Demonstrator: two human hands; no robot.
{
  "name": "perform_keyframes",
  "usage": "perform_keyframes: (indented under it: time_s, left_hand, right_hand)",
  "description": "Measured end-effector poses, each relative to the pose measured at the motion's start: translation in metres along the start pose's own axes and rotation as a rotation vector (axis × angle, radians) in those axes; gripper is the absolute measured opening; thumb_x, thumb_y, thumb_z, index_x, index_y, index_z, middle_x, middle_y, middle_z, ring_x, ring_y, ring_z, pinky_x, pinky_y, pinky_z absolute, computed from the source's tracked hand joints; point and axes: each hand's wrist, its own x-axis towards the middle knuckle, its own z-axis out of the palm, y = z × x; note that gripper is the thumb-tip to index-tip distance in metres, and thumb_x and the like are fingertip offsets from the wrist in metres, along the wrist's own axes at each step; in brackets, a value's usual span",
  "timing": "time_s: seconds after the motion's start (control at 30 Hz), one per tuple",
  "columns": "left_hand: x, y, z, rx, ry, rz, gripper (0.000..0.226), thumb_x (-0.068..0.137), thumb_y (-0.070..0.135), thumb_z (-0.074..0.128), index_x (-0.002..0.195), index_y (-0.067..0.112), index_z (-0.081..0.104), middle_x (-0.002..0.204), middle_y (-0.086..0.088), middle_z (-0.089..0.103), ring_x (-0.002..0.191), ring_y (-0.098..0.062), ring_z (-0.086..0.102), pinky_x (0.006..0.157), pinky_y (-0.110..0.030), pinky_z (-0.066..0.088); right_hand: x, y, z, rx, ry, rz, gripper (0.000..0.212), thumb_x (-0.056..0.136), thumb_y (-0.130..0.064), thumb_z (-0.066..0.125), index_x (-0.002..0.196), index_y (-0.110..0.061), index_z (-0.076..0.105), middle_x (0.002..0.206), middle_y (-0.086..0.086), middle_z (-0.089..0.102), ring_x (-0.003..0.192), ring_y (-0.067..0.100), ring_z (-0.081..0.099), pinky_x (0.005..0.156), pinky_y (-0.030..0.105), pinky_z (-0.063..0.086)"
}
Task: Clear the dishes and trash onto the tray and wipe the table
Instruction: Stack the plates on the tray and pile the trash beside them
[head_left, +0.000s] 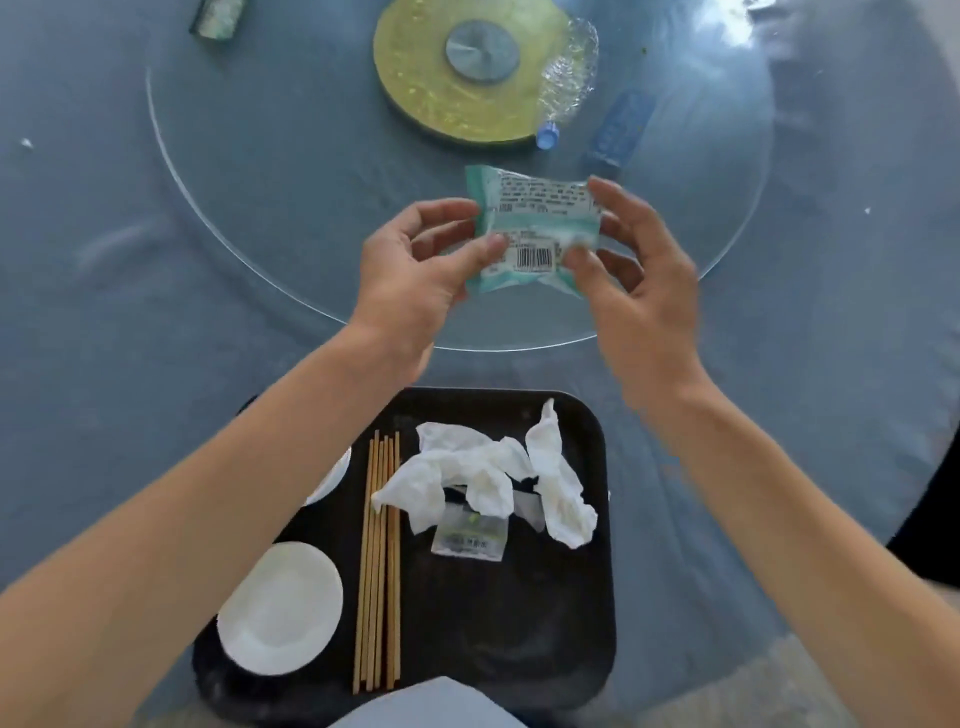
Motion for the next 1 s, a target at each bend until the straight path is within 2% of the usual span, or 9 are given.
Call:
perform_keyframes:
  time_s: [0.17, 0.27, 0.4, 0.47, 0.57, 0.7, 0.83, 0.9, 1.0]
  left_hand:
    - [-0.07, -0.046, -0.033, 0.075, -0.017, -0.109, 0.034, 0.081, 0.005, 0.081, 0.111, 0.008, 0.064, 0.112, -0.007, 0.076, 0.104, -0.025, 0.075, 0.082, -0.036, 0.063]
    - [-0.108, -0.08, -0.046, 0.179, -0.024, -0.135, 0.034, 0.08, 0.007, 0.083, 0.109, 0.015, 0.067, 0.11, -0.002, 0.076, 0.104, -0.02, 0.074, 0.081, -0.034, 0.063]
    - [-0.154, -0.129, -0.054, 0.357, -0.016, -0.226, 0.033, 0.078, 0.019, 0.085, 0.104, 0.033, 0.07, 0.114, 0.011, 0.073, 0.106, -0.008, 0.072, 0.078, -0.032, 0.063]
    - [-0.173, -0.152, -0.055, 0.435, -0.043, -0.226, 0.032, 0.079, 0.021, 0.085, 0.104, 0.035, 0.07, 0.114, 0.015, 0.07, 0.105, -0.002, 0.07, 0.075, -0.024, 0.062]
    - [-0.196, -0.182, -0.055, 0.558, -0.146, -0.219, 0.025, 0.085, 0.021, 0.081, 0.105, 0.033, 0.073, 0.116, 0.013, 0.071, 0.106, -0.003, 0.07, 0.079, -0.023, 0.061]
    - [-0.212, -0.209, -0.051, 0.661, -0.18, -0.208, 0.027, 0.092, 0.013, 0.073, 0.115, 0.028, 0.075, 0.114, 0.012, 0.071, 0.104, 0.01, 0.066, 0.075, -0.012, 0.056]
    - [-0.214, -0.22, -0.041, 0.701, -0.228, -0.183, 0.036, 0.097, 0.01, 0.066, 0.129, 0.025, 0.069, 0.121, 0.013, 0.064, 0.104, 0.022, 0.058, 0.074, -0.006, 0.052]
    - [-0.211, -0.223, -0.037, 0.699, -0.23, -0.173, 0.038, 0.098, 0.009, 0.063, 0.133, 0.024, 0.066, 0.129, 0.01, 0.061, 0.103, 0.024, 0.057, 0.074, -0.005, 0.051]
    - [-0.207, -0.225, -0.033, 0.696, -0.192, -0.184, 0.041, 0.099, 0.01, 0.061, 0.137, 0.025, 0.063, 0.141, 0.004, 0.058, 0.099, 0.017, 0.061, 0.076, -0.005, 0.051]
  right_hand:
    - [-0.092, 0.029, -0.01, 0.063, -0.013, 0.146, 0.046, 0.096, 0.0, 0.07, 0.134, -0.023, 0.062, 0.122, 0.007, 0.069, 0.108, 0.019, 0.073, 0.084, 0.033, 0.063]
    - [-0.143, 0.049, -0.02, 0.049, 0.022, 0.238, 0.046, 0.096, -0.002, 0.072, 0.135, -0.024, 0.063, 0.122, 0.001, 0.071, 0.105, 0.017, 0.072, 0.086, 0.036, 0.063]
    - [-0.211, 0.076, -0.03, -0.056, 0.037, 0.35, 0.047, 0.095, -0.01, 0.073, 0.134, -0.034, 0.061, 0.133, -0.005, 0.065, 0.118, 0.016, 0.066, 0.083, 0.028, 0.063]
    - [-0.241, 0.09, -0.036, -0.084, 0.062, 0.395, 0.047, 0.095, -0.011, 0.073, 0.134, -0.035, 0.061, 0.135, -0.006, 0.063, 0.119, 0.013, 0.065, 0.083, 0.027, 0.063]
    - [-0.278, 0.112, -0.049, -0.18, 0.086, 0.442, 0.048, 0.096, -0.012, 0.072, 0.137, -0.032, 0.059, 0.13, -0.01, 0.063, 0.114, 0.01, 0.064, 0.084, 0.023, 0.06]
    - [-0.301, 0.131, -0.059, -0.244, 0.097, 0.462, 0.05, 0.096, -0.009, 0.071, 0.14, -0.03, 0.056, 0.126, -0.012, 0.063, 0.114, 0.007, 0.064, 0.082, 0.014, 0.057]
    - [-0.301, 0.145, -0.064, -0.316, 0.108, 0.43, 0.05, 0.098, -0.009, 0.069, 0.143, -0.025, 0.054, 0.13, -0.005, 0.062, 0.12, 0.004, 0.061, 0.087, 0.024, 0.061]
    - [-0.298, 0.148, -0.065, -0.348, 0.101, 0.412, 0.049, 0.098, -0.009, 0.069, 0.142, -0.026, 0.054, 0.132, -0.005, 0.061, 0.119, 0.004, 0.061, 0.088, 0.026, 0.061]
    - [-0.294, 0.151, -0.063, -0.363, 0.071, 0.409, 0.052, 0.098, -0.013, 0.07, 0.144, -0.028, 0.051, 0.136, -0.004, 0.057, 0.119, 0.004, 0.059, 0.09, 0.026, 0.061]
